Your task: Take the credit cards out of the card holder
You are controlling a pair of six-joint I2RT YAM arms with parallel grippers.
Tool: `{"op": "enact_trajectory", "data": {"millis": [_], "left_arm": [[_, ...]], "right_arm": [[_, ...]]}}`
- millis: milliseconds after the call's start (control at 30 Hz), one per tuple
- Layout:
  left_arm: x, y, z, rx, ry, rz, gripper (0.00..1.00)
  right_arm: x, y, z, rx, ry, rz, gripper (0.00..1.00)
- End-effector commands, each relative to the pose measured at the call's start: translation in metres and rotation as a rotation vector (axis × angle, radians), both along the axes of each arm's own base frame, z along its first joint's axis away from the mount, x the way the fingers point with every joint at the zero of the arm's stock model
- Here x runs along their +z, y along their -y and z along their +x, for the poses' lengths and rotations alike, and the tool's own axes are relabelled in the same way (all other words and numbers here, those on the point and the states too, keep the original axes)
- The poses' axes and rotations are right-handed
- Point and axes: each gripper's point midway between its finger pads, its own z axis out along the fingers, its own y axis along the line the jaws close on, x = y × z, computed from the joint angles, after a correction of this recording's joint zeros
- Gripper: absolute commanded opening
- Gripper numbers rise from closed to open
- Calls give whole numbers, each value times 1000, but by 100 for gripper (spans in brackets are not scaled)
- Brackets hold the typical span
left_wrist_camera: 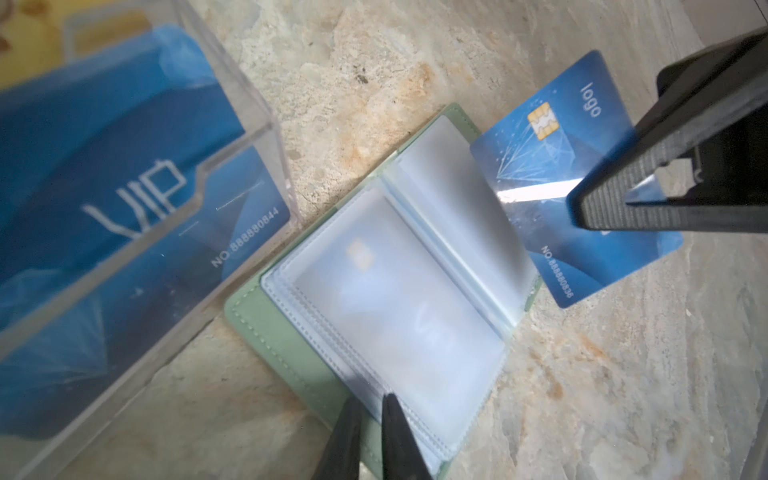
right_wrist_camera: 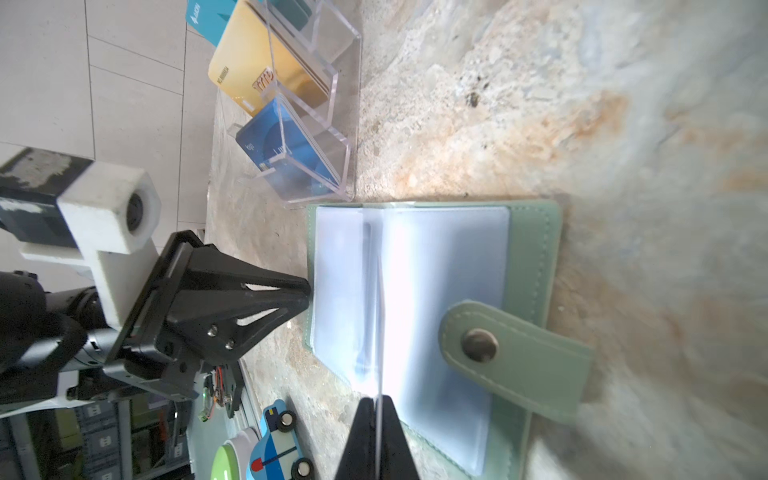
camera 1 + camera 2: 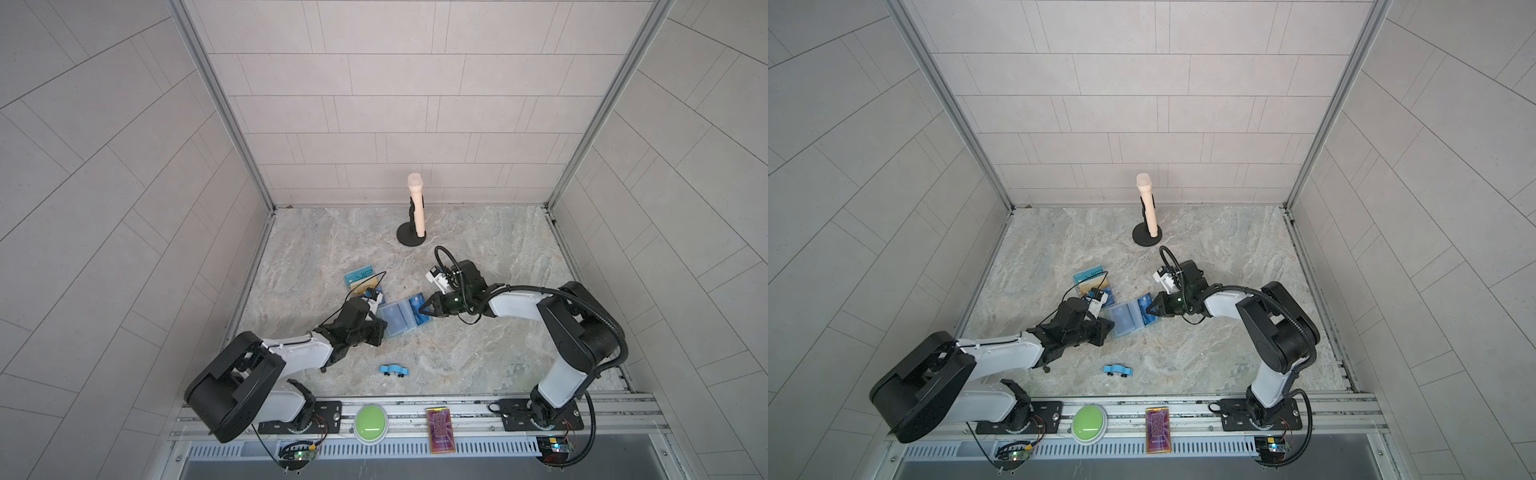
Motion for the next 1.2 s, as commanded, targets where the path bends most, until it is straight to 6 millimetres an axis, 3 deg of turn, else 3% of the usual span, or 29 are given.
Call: {"op": "enact_trajectory", "data": {"millis": [0, 267, 567, 733, 900, 1067, 1167], "left_arm": [[17, 1, 0, -29, 25, 13, 21], [78, 8, -1, -66, 143, -83, 33], [132, -2, 3, 5, 247, -158, 67], [147, -13, 4, 40, 283, -140, 79], [158, -25, 7, 97, 289, -103, 98], [167, -32, 10, 153, 305, -121, 100], [163, -49, 15, 263, 276, -90, 100]], "right_arm": [[12, 8, -3, 55, 82, -47, 5], [59, 4, -19, 193, 232, 15, 5], [100, 1, -33, 286, 335, 88, 3], [114, -2, -32, 292, 370, 107, 1], [125, -4, -32, 310, 392, 126, 1], [133, -4, -34, 320, 416, 135, 1], [137, -4, -36, 327, 420, 146, 1]]}}
